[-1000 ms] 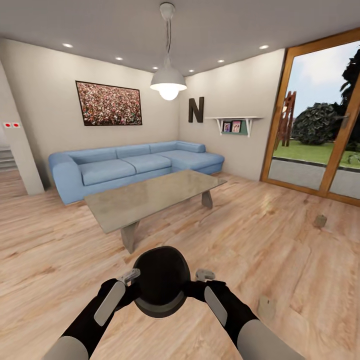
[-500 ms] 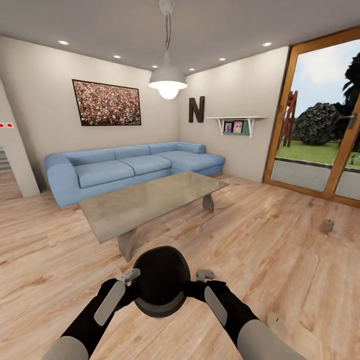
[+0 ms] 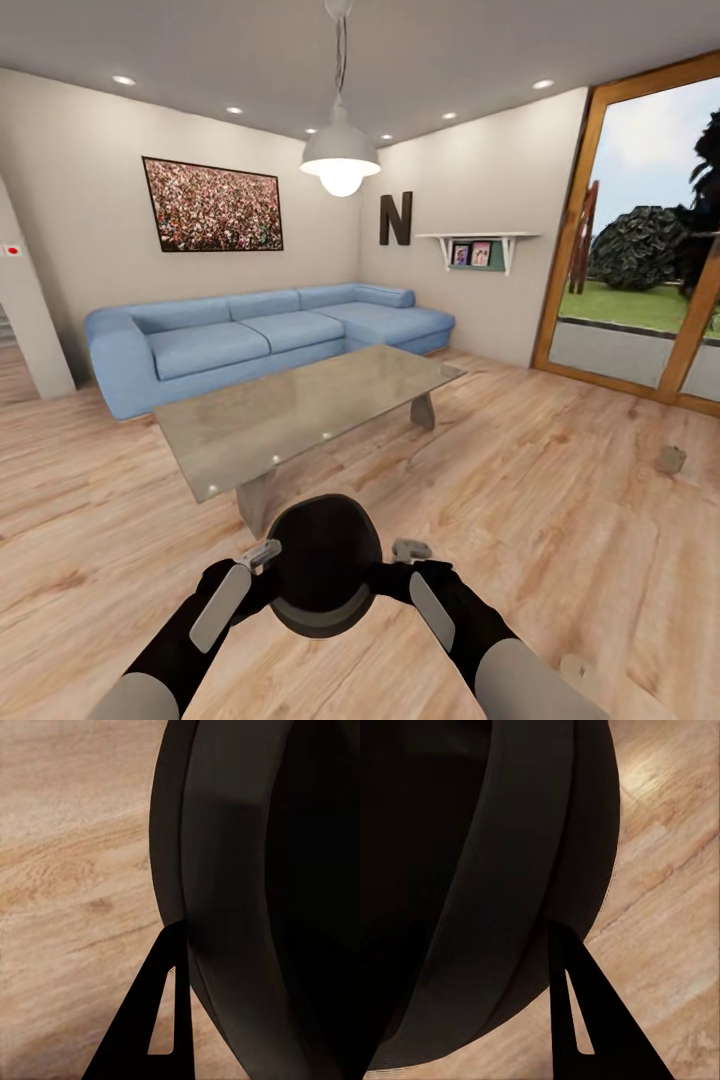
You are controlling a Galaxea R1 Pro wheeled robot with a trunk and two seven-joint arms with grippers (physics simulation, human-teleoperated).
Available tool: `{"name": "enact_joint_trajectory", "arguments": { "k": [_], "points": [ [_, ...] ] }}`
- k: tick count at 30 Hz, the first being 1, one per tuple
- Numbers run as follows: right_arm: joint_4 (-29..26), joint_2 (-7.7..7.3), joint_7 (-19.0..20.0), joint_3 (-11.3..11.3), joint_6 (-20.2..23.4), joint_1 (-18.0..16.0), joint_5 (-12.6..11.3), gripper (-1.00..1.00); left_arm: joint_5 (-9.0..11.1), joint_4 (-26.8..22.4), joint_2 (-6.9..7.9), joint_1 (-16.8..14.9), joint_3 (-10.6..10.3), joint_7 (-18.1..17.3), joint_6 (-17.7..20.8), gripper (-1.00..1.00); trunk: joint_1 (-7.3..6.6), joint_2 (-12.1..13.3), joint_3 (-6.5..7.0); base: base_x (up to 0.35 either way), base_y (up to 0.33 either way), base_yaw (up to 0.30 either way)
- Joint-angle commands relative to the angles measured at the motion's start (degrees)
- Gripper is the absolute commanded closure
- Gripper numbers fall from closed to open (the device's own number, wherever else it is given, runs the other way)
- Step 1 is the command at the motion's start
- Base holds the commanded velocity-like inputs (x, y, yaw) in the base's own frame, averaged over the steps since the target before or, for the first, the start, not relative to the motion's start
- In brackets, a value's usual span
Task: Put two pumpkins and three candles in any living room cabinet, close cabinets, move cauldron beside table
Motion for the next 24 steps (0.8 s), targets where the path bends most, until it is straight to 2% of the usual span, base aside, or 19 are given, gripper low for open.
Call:
{"name": "enact_joint_trajectory", "arguments": {
  "k": [1, 19, 24],
  "points": [
    [0.0, 0.0, 0.0, 0.8, 0.2, 0.0, -2.3, 1.0, 2.5, -2.2, 0.72, -0.1, -0.3, -0.8, -0.6, 1.0, 0.01, 0.0, -0.06, 0.17, 0.115, 0.0],
    [0.0, 0.0, 0.0, 0.7, 0.2, 0.0, -2.3, 1.0, 2.5, -2.2, 0.67, -0.1, -0.3, -0.8, -0.6, 1.0, 0.01, 0.0, -0.06, 0.219, 0.158, 0.0],
    [0.0, 0.0, 0.0, 0.7, 0.3, 0.0, -2.3, 1.0, 2.5, -2.2, 0.67, -0.1, -0.3, -0.8, -0.6, 1.0, 0.01, 0.0, -0.06, 0.213, 0.053, 0.0]
  ]
}}
